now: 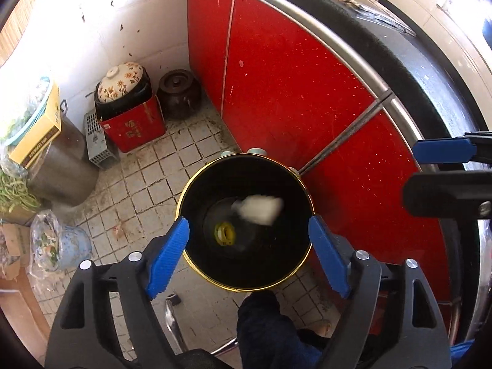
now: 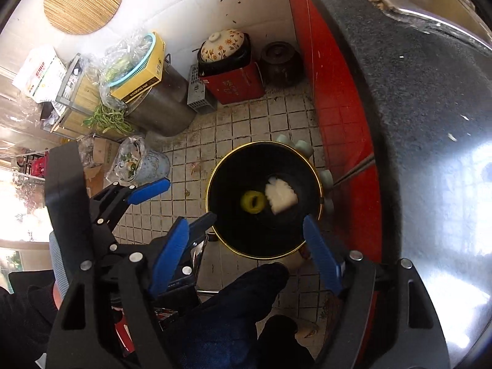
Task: Collect trash
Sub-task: 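Return both tools to the countertop, then grasp the yellow sponge with the left tool while the right tool grasps the green marker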
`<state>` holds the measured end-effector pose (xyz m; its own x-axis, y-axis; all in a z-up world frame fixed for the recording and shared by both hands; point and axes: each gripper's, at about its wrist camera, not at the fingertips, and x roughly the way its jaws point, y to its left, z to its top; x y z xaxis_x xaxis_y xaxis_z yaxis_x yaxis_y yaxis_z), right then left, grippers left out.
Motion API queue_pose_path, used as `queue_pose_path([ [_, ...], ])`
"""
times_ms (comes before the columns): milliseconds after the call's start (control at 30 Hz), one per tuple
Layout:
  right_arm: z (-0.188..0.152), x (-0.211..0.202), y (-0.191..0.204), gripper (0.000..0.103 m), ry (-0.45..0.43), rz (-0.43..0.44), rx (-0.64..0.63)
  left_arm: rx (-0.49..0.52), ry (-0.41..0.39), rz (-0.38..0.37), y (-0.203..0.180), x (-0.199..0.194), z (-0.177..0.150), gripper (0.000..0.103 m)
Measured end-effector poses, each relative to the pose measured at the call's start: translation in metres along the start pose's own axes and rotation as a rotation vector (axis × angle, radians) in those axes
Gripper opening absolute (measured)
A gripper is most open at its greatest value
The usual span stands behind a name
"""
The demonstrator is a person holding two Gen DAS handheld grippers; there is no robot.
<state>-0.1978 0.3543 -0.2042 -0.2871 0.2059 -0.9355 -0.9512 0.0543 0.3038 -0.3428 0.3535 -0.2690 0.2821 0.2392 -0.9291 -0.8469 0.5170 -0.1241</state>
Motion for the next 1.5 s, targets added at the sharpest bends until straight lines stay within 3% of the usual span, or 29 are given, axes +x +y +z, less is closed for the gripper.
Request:
queue_pose_path([
  [133, -0.027, -0.051, -0.018, 0.084, -0.085, -0.024, 0.036, 0.075, -0.043, 0.02, -0.018, -0.031, 0.003, 0.093],
  [233, -0.057, -0.098, -0.043, 0.089, -0.174, -0.073, 0.114, 0.153, -0.079, 0.03, -0.047, -0.058, 0.011, 0.096],
  [367, -0.116, -0.163, -0.086, 0.092, -0.299, -0.178, 0.281, 0.292, -0.128, -0.02, -0.114, -0.088, 0.027, 0.096],
  [567, -0.243, -0.25, -0.151, 0.092, -0.449, -0.391, 0.608, 0.572, -0.168, -0.213, -0.258, -0.112, 0.037, 0.096],
  [733, -0.353, -0.299, -0.18, 0.092, -0.527, -0.518, 0.861, 0.818, -0.171, -0.354, -0.376, -0.131, 0.015, 0.096],
  [967, -0.476, -0.331, -0.193, 0.092, -0.586, -0.607, 1.094, 1.053, -0.183, -0.465, -0.469, -0.156, -0.04, 0.096],
  [1133, -0.519, -0.332, -0.194, 0.092, -0.595, -0.62, 1.156, 1.15, -0.188, -0.493, -0.501, -0.163, -0.067, 0.096],
  [1500, -0.523, -0.319, -0.232, 0.091, -0.553, -0.599, 1.152, 1.223, -0.201, -0.473, -0.55, -0.143, -0.078, 0.096],
])
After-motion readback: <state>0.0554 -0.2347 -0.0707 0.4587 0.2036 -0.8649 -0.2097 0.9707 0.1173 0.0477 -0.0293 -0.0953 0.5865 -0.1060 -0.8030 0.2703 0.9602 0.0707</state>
